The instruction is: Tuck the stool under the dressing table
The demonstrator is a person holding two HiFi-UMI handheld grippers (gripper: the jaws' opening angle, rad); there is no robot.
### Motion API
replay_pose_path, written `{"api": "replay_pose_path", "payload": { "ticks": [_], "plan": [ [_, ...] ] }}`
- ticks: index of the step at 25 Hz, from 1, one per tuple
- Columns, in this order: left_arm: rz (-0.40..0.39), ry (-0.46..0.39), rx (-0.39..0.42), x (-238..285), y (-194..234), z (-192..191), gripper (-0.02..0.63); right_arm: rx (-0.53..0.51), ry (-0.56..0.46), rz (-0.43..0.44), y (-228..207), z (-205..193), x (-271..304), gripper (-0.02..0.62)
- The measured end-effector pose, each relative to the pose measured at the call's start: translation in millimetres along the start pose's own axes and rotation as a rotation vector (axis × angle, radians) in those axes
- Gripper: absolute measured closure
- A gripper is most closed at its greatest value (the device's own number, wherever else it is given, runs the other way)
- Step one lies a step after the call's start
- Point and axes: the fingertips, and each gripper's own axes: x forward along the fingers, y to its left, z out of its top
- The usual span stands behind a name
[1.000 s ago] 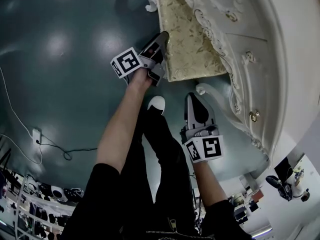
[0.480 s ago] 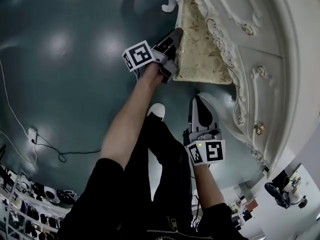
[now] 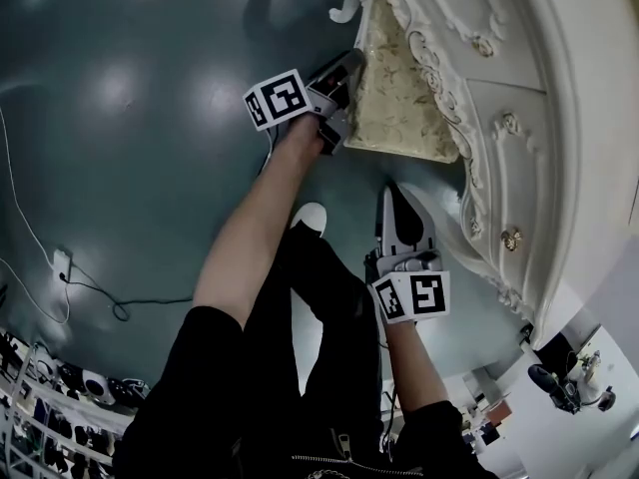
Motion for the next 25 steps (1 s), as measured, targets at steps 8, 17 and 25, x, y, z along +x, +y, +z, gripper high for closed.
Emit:
{"api": "replay_pose_path", "payload": {
  "ticks": [8, 17, 25],
  "plan": [
    [0.251, 0.103, 0.926, -76, -106, 13, 0.48, 0.023, 0.014, 0.029, 31, 40, -43, 0.589],
    [0.328, 0.181, 1.058, -126, -198, 11, 0.57, 0.03, -0.034, 0.046, 64, 117, -86, 0.589],
    [0.324, 0.222, 1.133, -155, -293, 6, 0.584, 0.006, -0.109, 0.037, 80, 187, -127, 0.589]
  ]
}}
